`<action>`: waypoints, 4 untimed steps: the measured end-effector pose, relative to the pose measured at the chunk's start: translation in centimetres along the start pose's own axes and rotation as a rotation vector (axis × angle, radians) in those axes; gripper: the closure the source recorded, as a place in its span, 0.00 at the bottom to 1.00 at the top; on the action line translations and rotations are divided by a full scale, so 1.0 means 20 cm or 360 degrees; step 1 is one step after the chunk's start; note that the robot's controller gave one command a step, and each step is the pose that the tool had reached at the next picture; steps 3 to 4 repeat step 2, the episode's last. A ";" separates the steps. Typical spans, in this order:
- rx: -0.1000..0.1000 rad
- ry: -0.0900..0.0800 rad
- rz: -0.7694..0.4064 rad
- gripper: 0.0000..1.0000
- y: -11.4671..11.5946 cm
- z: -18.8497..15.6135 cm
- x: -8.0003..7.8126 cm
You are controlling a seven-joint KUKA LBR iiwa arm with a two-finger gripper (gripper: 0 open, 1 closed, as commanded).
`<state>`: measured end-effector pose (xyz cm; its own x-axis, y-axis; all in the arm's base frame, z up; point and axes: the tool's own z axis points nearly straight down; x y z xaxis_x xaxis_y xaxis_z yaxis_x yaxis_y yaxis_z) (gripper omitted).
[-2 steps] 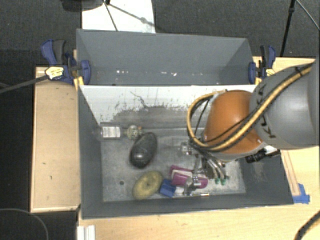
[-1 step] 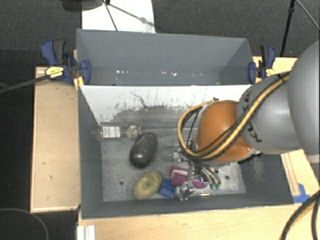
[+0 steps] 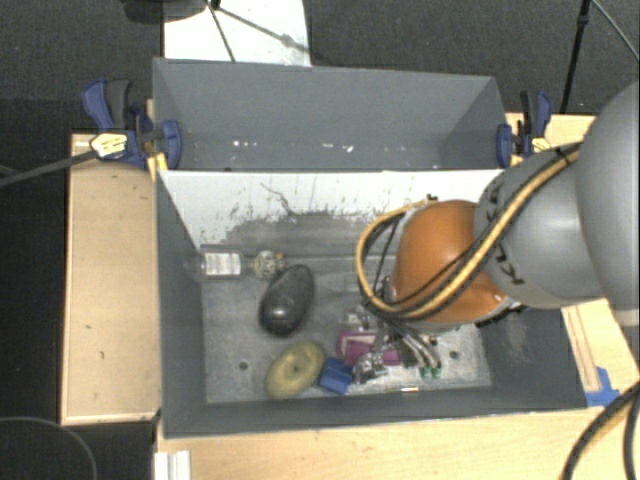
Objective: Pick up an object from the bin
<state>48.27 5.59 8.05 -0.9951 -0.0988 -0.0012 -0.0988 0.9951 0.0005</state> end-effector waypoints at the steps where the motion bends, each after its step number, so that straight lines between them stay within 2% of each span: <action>1: 0.0001 -0.0013 -0.0109 1.00 0.03 -0.72 -0.03; 2: 0.0000 0.0005 -0.0467 1.00 -0.02 -0.65 -0.05; 4: 0.0000 0.0005 -0.0467 1.00 -0.02 -0.65 -0.05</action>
Offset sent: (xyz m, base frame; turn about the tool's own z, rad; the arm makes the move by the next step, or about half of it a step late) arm 0.0032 0.0055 0.1405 -0.0709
